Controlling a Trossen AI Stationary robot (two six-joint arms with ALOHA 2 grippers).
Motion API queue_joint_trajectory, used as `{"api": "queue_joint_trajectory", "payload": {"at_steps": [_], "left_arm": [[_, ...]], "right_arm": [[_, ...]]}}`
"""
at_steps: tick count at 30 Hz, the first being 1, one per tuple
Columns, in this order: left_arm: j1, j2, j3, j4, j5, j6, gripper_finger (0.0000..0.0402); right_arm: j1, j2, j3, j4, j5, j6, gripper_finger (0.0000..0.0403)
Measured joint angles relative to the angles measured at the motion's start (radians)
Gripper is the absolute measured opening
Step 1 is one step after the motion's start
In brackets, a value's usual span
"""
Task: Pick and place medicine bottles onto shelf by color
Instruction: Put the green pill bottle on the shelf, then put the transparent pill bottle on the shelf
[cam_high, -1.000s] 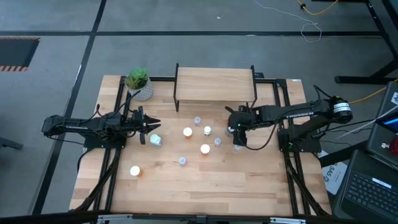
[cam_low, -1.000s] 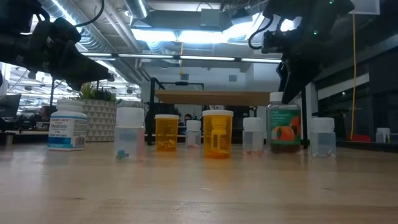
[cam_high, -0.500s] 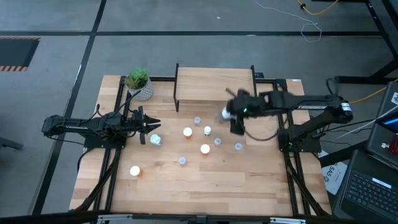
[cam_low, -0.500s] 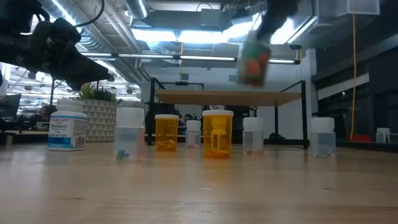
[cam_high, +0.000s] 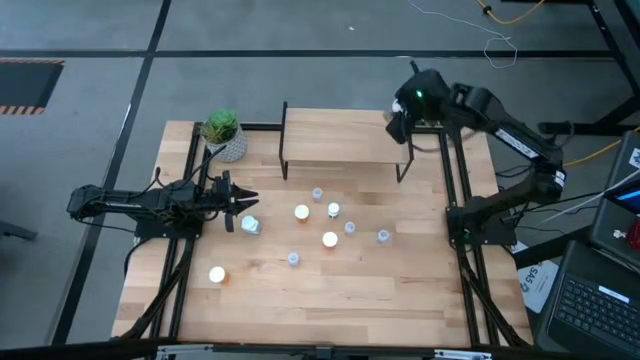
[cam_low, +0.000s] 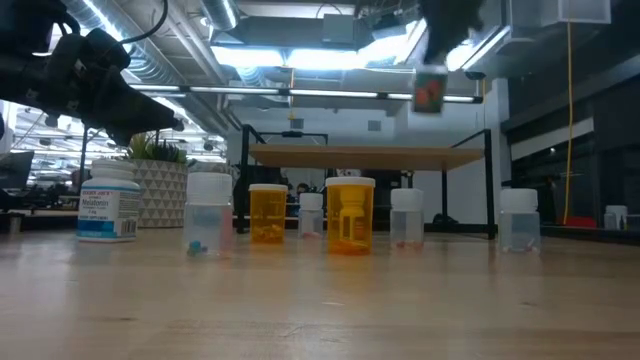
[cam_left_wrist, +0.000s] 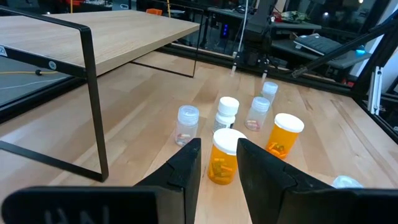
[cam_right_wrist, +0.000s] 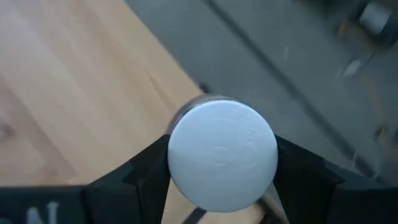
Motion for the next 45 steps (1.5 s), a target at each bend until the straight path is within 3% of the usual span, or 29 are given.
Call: {"api": "queue_joint_trajectory", "payload": {"at_steps": [7,15,23,27,30,32,35,39,42,45], "left_arm": [[0.000,0.000,0.000,0.000,0.000,0.000,0.0098],[0.000,0.000,0.000,0.000,0.000,0.000,0.0098],[0.000,0.000,0.000,0.000,0.000,0.031,0.0098],[0.000,0.000,0.000,0.000,0.000,0.052,0.0098],[0.000,0.000,0.000,0.000,0.000,0.052,0.0098],[0.000,0.000,0.000,0.000,0.000,0.051,0.0098],[0.000,0.000,0.000,0.000,0.000,0.051,0.0098],[0.000,0.000,0.000,0.000,0.000,0.051,0.0098],[0.000,0.000,0.000,0.000,0.000,0.051,0.0098],[0.000,0.000,0.000,0.000,0.000,0.051,0.0098]], "right_arm": [[-0.175,0.050,-0.082,0.022,-0.224,-0.008,0.0235],[-0.197,0.100,-0.090,0.101,-0.239,-0.043,0.0239],[-0.197,0.109,-0.074,0.114,-0.217,-0.052,0.0359],[-0.197,0.109,0.006,0.121,-0.200,-0.034,0.0375],[-0.193,0.108,0.088,0.116,-0.256,-0.032,0.0377],[-0.178,0.108,0.145,0.091,-0.360,-0.008,0.0377],[-0.135,0.104,0.216,0.037,-0.597,0.021,0.0378],[-0.028,0.087,0.236,-0.064,-0.877,0.020,0.0378],[0.096,0.070,0.196,-0.158,-0.884,0.023,0.0378],[0.235,0.055,0.111,-0.199,-0.720,0.095,0.0376]]}}
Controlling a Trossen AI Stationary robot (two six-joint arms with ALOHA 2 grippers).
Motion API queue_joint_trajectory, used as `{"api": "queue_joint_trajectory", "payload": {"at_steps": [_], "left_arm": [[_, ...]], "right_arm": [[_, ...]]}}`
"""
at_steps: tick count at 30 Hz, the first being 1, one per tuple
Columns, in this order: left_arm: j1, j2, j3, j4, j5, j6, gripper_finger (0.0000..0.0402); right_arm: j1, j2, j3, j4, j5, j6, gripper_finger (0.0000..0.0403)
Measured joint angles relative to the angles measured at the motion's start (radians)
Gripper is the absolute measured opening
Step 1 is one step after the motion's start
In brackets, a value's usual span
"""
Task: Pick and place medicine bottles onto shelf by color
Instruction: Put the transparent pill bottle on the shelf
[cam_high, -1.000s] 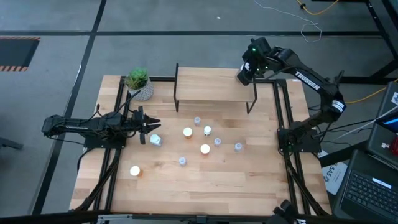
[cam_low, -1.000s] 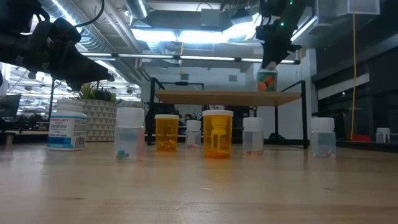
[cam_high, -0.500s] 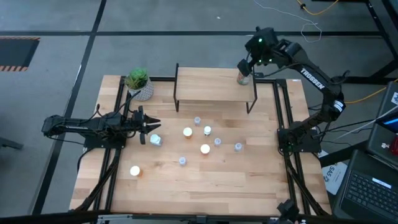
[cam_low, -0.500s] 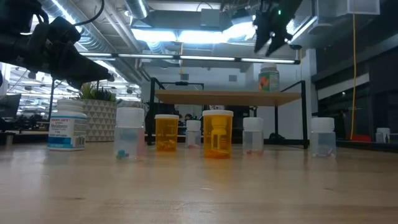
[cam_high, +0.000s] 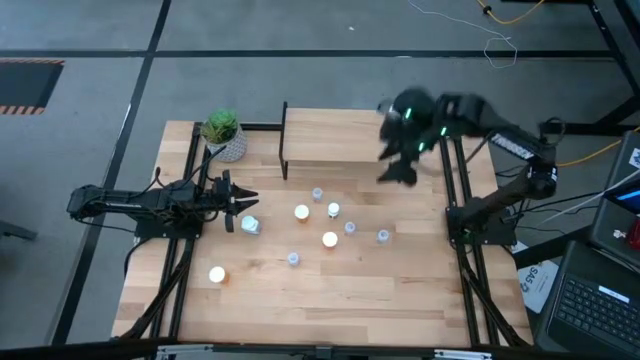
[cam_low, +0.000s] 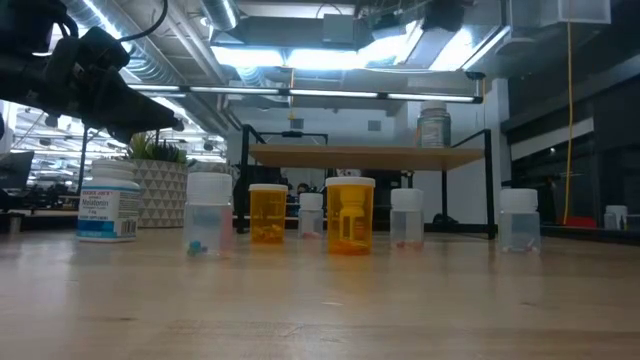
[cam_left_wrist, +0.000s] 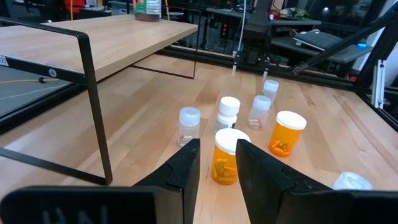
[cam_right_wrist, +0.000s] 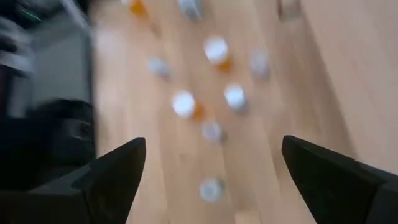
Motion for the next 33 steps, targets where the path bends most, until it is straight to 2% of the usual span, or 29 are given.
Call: {"api": "queue_joint_trajectory", "payload": {"at_steps": [4,6,7,12,18,28,33], "left_arm": [[0.000,0.000,0.000,0.000,0.000,0.000,0.0098],[0.000,0.000,0.000,0.000,0.000,0.000,0.0098],[0.000,0.000,0.000,0.000,0.000,0.000,0.0098],[0.000,0.000,0.000,0.000,0.000,0.000,0.0098],[0.000,0.000,0.000,0.000,0.000,0.000,0.0098],[0.000,0.000,0.000,0.000,0.000,0.001,0.0098],[0.000,0.000,0.000,0.000,0.000,0.001,0.0098]], "right_arm": [[0.175,-0.007,-0.163,0.020,0.319,0.201,0.0368],[0.248,-0.007,-0.262,0.030,0.431,0.281,0.0364],[0.280,-0.007,-0.315,0.042,0.456,0.320,0.0363],[0.408,-0.007,-0.544,0.210,0.464,0.554,0.0359],[0.501,-0.007,-0.727,0.376,0.464,0.781,0.0359],[0.562,-0.007,-0.870,0.584,0.466,0.873,0.0358],[0.569,-0.007,-0.911,0.608,0.501,0.919,0.0358]]}}
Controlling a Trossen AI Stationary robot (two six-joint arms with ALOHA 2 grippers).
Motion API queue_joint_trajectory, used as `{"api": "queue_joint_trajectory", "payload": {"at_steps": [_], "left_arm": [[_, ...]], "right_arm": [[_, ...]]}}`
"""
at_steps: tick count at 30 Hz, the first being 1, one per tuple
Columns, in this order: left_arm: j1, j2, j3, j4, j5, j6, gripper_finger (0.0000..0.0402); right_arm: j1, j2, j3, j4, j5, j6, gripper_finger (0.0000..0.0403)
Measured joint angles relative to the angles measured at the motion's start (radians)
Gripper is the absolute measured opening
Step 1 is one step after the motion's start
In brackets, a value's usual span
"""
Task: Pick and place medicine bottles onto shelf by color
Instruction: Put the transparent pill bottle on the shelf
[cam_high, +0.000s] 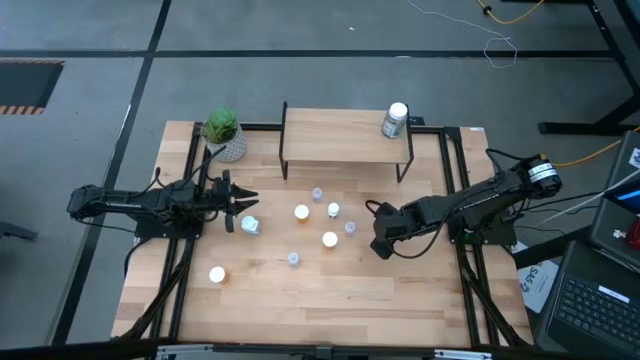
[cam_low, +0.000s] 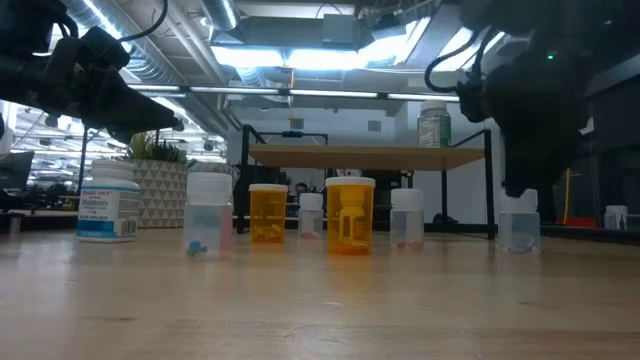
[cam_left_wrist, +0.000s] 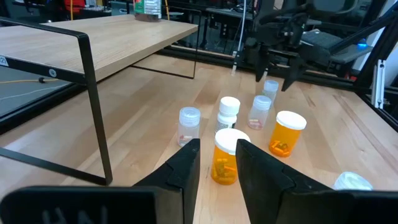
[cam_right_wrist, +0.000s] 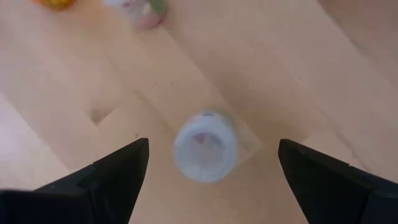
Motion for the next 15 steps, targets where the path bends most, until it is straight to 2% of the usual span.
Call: {"api": "queue_joint_trajectory", "payload": {"at_steps": [4,7,15], "left_arm": [[0.000,0.000,0.000,0.000,0.000,0.000,0.0098],[0.000,0.000,0.000,0.000,0.000,0.000,0.0098],[0.000,0.000,0.000,0.000,0.000,0.000,0.0098]], "right_arm": [[0.000,0.000,-0.014,0.001,0.021,0.005,0.0352],[0.000,0.000,-0.014,0.002,0.050,0.011,0.0331],[0.000,0.000,-0.014,0.018,0.044,0.012,0.0227]]}}
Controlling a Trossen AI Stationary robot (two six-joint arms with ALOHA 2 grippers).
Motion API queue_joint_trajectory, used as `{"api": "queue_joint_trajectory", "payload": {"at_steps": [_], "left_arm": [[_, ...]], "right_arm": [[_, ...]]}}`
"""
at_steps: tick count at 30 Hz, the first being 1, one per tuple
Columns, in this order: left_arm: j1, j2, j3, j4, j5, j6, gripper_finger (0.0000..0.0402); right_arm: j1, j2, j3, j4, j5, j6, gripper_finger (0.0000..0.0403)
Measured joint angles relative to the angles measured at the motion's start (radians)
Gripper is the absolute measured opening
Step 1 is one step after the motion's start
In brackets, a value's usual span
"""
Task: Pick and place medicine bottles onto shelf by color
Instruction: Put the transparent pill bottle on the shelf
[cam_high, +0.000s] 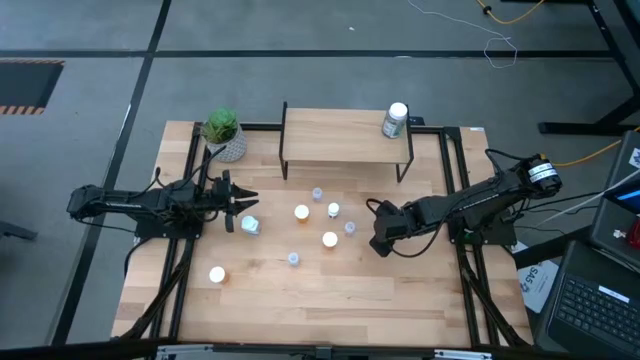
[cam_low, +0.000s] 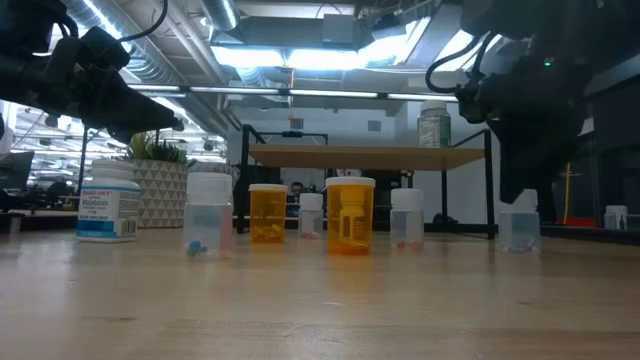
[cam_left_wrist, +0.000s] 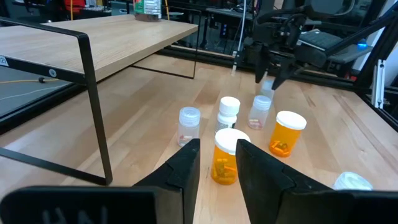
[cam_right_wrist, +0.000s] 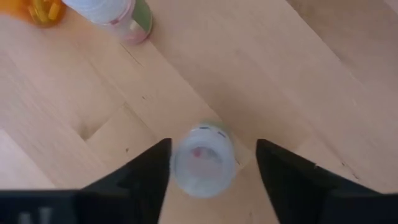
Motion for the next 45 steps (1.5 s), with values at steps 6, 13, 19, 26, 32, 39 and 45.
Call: {"api": "queue_joint_trajectory", "payload": {"at_steps": [6,13,19,26,32,39,45], "left_arm": [[0.000,0.000,0.000,0.000,0.000,0.000,0.0098],[0.000,0.000,0.000,0.000,0.000,0.000,0.0098],[0.000,0.000,0.000,0.000,0.000,0.000,0.0098],[0.000,0.000,0.000,-0.001,0.000,0.000,0.0098],[0.000,0.000,0.000,0.000,0.000,0.000,0.0098],[0.000,0.000,0.000,-0.001,0.000,0.000,0.0098],[0.000,0.000,0.000,0.000,0.000,0.000,0.0098]], "right_arm": [[0.000,0.000,0.000,0.001,-0.018,-0.001,0.0146],[-0.001,0.002,0.017,-0.015,-0.031,-0.037,0.0140],[-0.021,0.002,0.167,-0.098,-0.030,-0.168,0.0140],[-0.133,0.002,0.458,-0.211,0.128,-0.501,0.0140],[-0.317,0.000,0.672,-0.305,0.212,-0.740,0.0140],[-0.572,0.000,0.687,-0.542,0.140,-0.724,0.0140],[-0.690,0.000,0.635,-0.528,0.038,-0.754,0.0140]]}}
